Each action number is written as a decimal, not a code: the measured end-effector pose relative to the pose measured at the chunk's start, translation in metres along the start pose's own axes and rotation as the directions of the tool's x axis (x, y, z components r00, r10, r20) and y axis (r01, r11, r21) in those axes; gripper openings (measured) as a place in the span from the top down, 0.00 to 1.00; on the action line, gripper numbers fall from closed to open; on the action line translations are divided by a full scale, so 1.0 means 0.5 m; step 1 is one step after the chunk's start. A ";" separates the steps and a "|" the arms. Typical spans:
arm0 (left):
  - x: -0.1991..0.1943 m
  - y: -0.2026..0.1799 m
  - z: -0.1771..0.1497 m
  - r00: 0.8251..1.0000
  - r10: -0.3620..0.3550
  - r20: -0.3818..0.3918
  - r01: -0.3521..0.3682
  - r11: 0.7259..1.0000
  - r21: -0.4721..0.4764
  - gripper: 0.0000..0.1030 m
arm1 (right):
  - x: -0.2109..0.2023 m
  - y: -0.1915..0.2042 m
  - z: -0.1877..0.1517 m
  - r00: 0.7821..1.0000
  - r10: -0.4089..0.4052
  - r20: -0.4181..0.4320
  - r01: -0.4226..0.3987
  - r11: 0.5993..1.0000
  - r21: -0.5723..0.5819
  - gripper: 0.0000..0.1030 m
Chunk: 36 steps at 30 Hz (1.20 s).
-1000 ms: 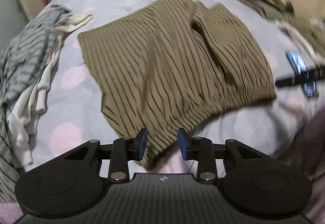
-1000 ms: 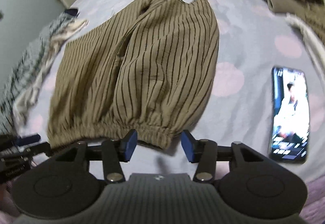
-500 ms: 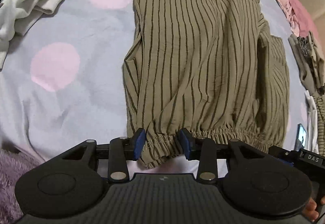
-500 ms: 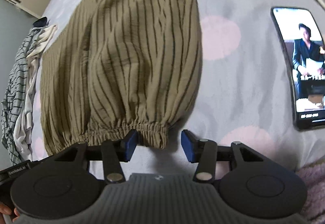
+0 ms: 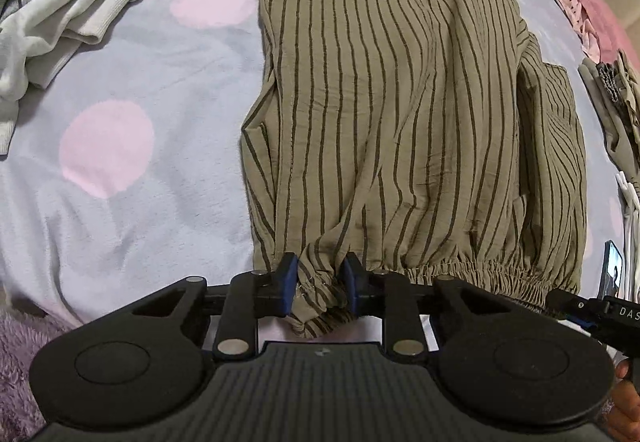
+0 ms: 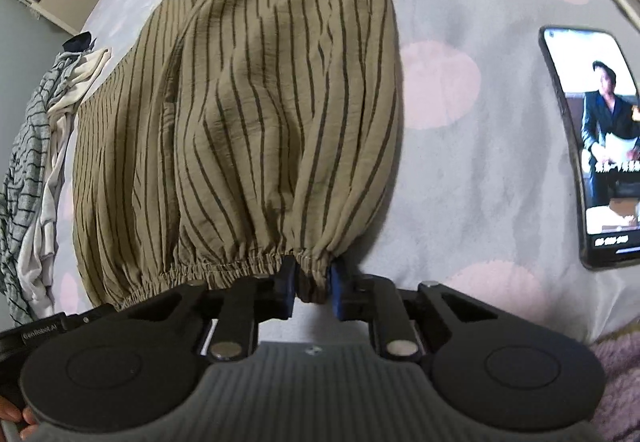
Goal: Fold clothes
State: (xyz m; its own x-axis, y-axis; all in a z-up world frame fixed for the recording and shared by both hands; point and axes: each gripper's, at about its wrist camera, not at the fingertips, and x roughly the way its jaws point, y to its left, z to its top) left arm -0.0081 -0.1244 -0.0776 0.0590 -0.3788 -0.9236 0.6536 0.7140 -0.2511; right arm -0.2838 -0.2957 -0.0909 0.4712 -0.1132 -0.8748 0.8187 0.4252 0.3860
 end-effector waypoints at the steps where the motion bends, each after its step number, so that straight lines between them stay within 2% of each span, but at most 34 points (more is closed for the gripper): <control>1: -0.002 -0.001 -0.003 1.000 0.003 0.005 -0.003 1.000 0.006 0.79 | -0.003 0.005 0.000 1.000 -0.006 0.009 0.006 1.000 -0.010 0.84; 4: -0.008 -0.005 -0.006 1.000 0.012 0.020 -0.012 1.000 0.022 0.79 | -0.013 0.016 0.000 0.999 -0.020 0.037 0.021 0.999 -0.035 0.84; 10: -0.022 -0.001 -0.013 0.998 0.018 0.059 -0.020 0.999 0.036 0.76 | -0.016 0.031 0.017 0.998 0.006 0.061 -0.005 1.000 -0.013 0.85; 17: -0.009 0.016 -0.006 0.999 -0.030 0.011 0.030 0.999 -0.030 0.74 | -0.024 0.081 0.027 0.990 -0.008 0.141 0.018 0.997 -0.069 0.81; 21: 0.000 0.026 -0.003 0.998 -0.059 -0.017 0.058 0.996 -0.070 0.65 | -0.032 0.115 0.031 0.984 0.008 0.178 0.013 0.993 -0.114 0.81; 24: 0.002 0.031 -0.002 0.997 -0.069 -0.026 0.066 0.994 -0.081 0.65 | -0.041 0.144 0.029 0.978 0.069 0.195 -0.036 0.985 -0.169 0.81; 28: 0.004 0.035 -0.001 0.996 -0.080 -0.035 0.077 0.993 -0.089 0.65 | -0.046 0.199 0.021 0.961 0.205 0.185 -0.150 0.950 -0.274 0.84; 32: 0.005 0.042 0.001 0.993 -0.107 -0.042 0.103 0.991 -0.089 0.63 | -0.045 0.256 0.004 0.938 0.324 0.125 -0.258 0.891 -0.375 0.85; 34: 0.001 0.053 0.001 0.989 -0.148 -0.032 0.143 0.984 -0.109 0.54 | -0.039 0.280 -0.007 0.925 0.372 0.072 -0.313 0.857 -0.410 0.85; 36: -0.007 0.071 0.001 0.982 -0.190 -0.014 0.186 0.970 -0.155 0.50 | -0.031 0.297 -0.023 0.916 0.401 0.013 -0.355 0.827 -0.436 0.85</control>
State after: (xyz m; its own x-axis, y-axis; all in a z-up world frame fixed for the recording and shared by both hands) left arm 0.0153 -0.0977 -0.0829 -0.0771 -0.4995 -0.8628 0.5282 0.7135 -0.4603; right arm -0.1733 -0.2207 -0.0232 0.7641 0.0549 -0.6428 0.3662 0.7834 0.5022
